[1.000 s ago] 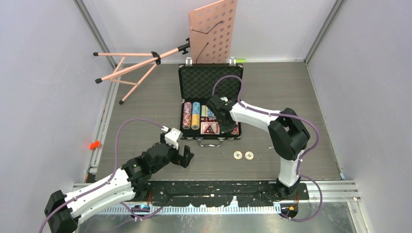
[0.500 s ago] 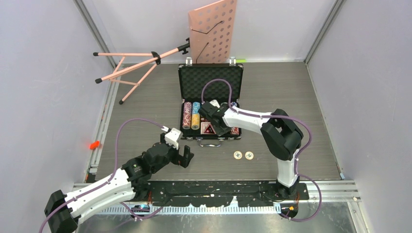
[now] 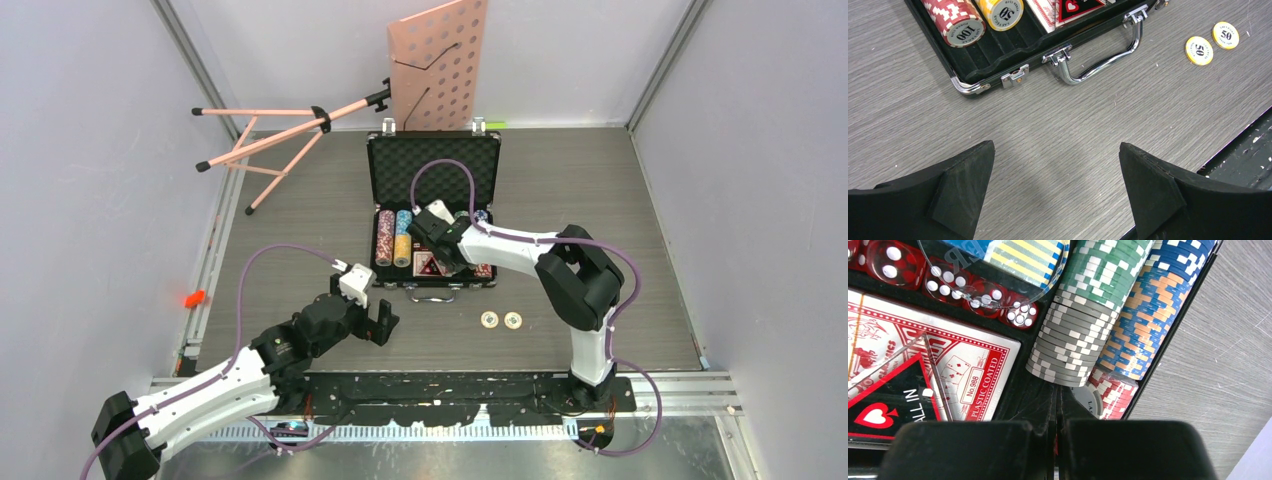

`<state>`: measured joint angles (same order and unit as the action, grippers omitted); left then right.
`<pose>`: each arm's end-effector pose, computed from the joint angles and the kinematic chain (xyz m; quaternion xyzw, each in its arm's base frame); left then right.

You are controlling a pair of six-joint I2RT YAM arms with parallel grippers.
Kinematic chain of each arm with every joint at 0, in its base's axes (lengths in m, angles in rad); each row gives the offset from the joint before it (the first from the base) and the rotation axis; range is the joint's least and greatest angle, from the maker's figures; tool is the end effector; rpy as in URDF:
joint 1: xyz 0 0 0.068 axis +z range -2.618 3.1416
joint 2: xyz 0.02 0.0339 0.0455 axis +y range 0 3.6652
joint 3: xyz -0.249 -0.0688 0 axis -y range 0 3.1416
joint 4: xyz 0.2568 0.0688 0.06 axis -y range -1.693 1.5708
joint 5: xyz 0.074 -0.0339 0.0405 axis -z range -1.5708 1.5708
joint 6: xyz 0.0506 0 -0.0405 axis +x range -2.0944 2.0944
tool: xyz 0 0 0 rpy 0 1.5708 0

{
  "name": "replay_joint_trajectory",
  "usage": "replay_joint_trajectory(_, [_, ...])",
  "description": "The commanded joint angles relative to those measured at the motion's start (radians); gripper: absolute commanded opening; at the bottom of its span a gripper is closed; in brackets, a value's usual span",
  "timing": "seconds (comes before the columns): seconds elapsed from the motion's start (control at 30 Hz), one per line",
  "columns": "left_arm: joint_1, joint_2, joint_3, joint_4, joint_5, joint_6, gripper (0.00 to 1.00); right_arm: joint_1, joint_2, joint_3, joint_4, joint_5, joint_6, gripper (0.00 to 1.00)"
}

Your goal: Pack up texas hold em set

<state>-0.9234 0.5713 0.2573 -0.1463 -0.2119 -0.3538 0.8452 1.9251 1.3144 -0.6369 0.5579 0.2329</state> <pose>0.1194 -0.1403 0.1710 0.1839 0.8266 -0.2403 0.4745 0.2777 0.2727 0.1381 -0.2437 0.9181 -0.1538 0.2722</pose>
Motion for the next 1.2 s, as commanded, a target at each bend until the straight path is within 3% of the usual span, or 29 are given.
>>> replay_joint_trajectory(0.0, [-0.003,-0.004,0.014,0.052,0.001,0.019,0.99,0.002,-0.039,0.001,0.003,0.02,-0.042,0.01])
replay_joint_trajectory(0.4, [-0.003,-0.002,0.015,0.051,0.0,0.018,0.99,0.0,-0.137,0.016,-0.003,-0.216,0.035,0.06])
replay_joint_trajectory(0.73, [-0.003,-0.005,0.014,0.049,-0.001,0.016,0.99,-0.041,-0.22,-0.014,-0.099,-0.215,0.332,0.48])
replay_joint_trajectory(0.8, [-0.003,-0.004,0.014,0.049,-0.002,0.016,0.99,-0.049,-0.237,-0.036,-0.094,-0.22,0.377,0.52])
replay_joint_trajectory(1.17, [-0.003,-0.011,0.013,0.045,-0.001,0.015,0.99,-0.107,-0.23,-0.078,-0.028,-0.295,0.421,0.52])
